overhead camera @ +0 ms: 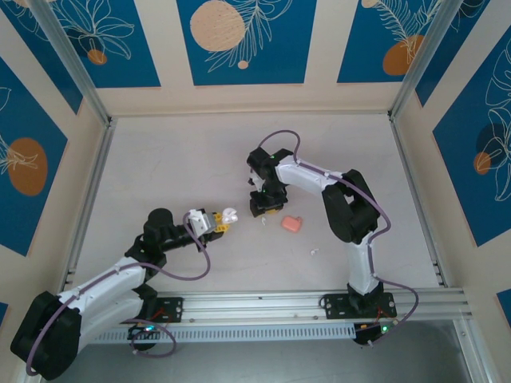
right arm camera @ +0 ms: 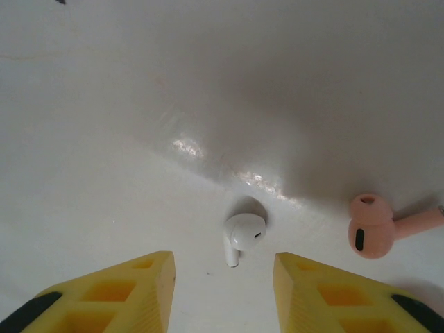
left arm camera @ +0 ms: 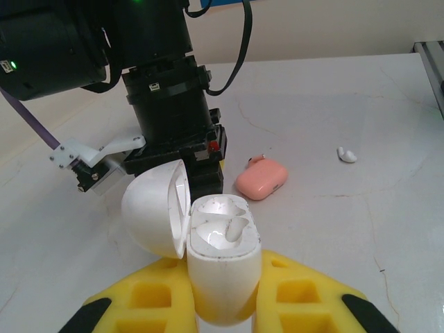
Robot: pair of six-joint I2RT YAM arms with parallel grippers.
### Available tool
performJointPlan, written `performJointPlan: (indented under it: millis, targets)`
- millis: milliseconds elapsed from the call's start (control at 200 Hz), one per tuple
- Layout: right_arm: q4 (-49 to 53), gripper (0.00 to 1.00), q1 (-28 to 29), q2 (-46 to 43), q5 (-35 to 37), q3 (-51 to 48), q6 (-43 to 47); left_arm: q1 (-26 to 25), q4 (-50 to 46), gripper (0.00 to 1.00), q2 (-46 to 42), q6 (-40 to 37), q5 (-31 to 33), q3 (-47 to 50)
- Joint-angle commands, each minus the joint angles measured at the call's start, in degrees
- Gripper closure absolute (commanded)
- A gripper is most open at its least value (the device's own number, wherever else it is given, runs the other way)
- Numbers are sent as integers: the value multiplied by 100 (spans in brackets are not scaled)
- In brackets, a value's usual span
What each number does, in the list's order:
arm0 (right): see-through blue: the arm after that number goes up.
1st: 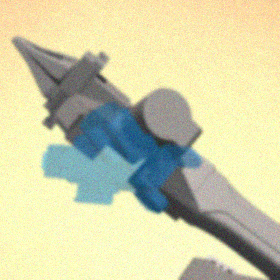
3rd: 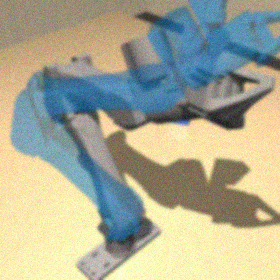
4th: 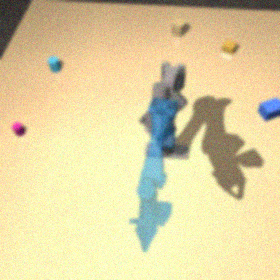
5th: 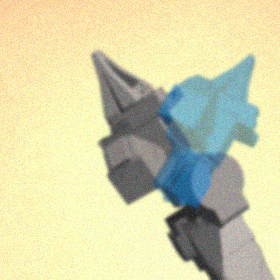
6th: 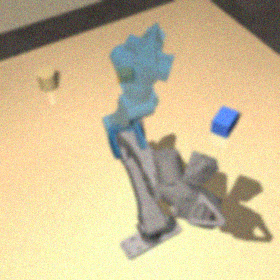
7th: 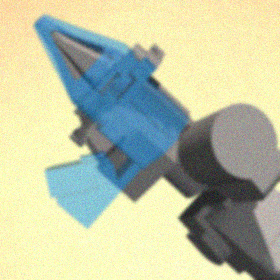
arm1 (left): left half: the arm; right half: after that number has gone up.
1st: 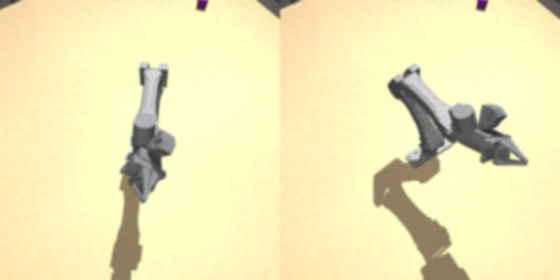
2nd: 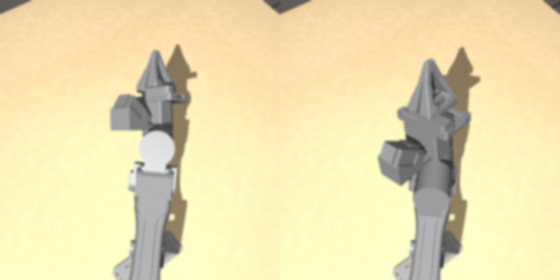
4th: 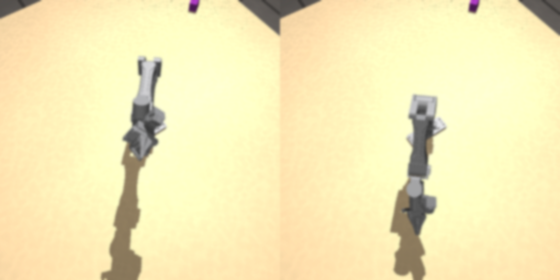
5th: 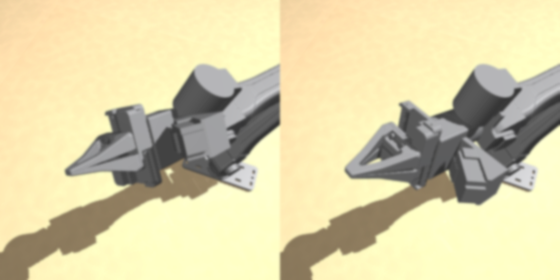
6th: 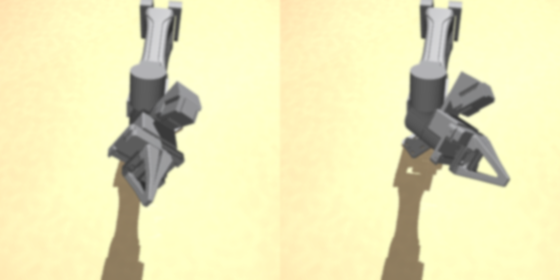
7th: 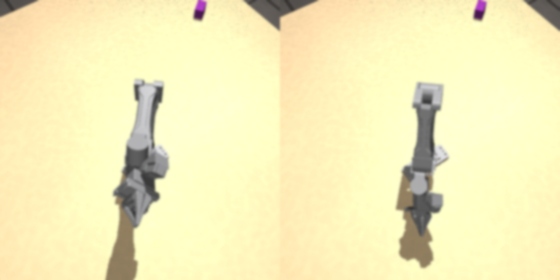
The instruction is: Insert the wireless bluetooth earbuds into the charging case
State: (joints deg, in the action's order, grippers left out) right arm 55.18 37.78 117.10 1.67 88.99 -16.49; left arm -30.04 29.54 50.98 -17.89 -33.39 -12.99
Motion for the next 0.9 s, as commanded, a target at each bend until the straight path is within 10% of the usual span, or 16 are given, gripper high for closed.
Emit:
performJointPlan:
  millis: [0, 895]
  targets:
    - [169, 58, 36, 135, -91, 140, 4, -63, 105, 83, -92, 65, -121, 72]
    - [213, 63, 116, 521, 161, 138, -52, -61, 105, 83, -94, 64, -107, 90]
